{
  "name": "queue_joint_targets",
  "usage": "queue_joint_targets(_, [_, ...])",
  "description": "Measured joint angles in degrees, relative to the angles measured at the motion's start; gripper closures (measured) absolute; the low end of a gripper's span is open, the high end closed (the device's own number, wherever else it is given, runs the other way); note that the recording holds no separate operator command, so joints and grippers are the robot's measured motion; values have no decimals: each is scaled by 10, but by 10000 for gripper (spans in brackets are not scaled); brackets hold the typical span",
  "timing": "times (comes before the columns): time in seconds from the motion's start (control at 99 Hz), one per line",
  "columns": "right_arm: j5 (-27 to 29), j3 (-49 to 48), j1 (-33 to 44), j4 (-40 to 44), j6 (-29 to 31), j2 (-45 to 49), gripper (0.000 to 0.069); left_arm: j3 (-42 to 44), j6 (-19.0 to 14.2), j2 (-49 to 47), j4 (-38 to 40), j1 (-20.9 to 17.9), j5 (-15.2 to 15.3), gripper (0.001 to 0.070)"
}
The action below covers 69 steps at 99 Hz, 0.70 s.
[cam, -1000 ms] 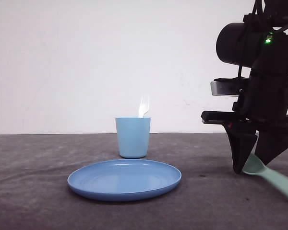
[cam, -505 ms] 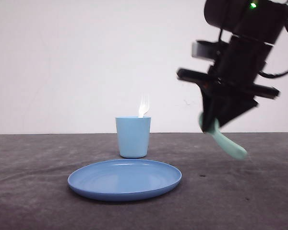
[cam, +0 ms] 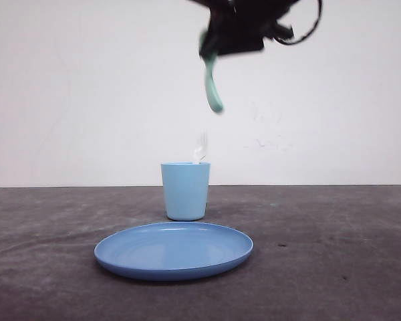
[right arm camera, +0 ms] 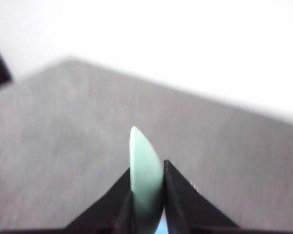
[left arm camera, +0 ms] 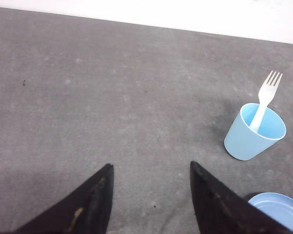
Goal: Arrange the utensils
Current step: 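Lift the green spoon with the right gripper and carry it over the cup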
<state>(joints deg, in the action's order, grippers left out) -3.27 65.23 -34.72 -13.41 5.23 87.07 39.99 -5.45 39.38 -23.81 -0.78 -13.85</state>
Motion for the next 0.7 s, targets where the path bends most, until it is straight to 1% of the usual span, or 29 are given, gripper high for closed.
queue_joint_targets(0.182, [0, 0, -7, -100, -45, 30, 635, 0, -1, 0, 0, 0, 0, 414])
queue_joint_targets(0.525, [0, 0, -10, -269, -107, 144, 635, 0, -1, 0, 0, 0, 0, 414])
queue_joint_targets(0.697, [0, 0, -10, -301, -126, 195, 635, 0, -1, 0, 0, 0, 0, 414])
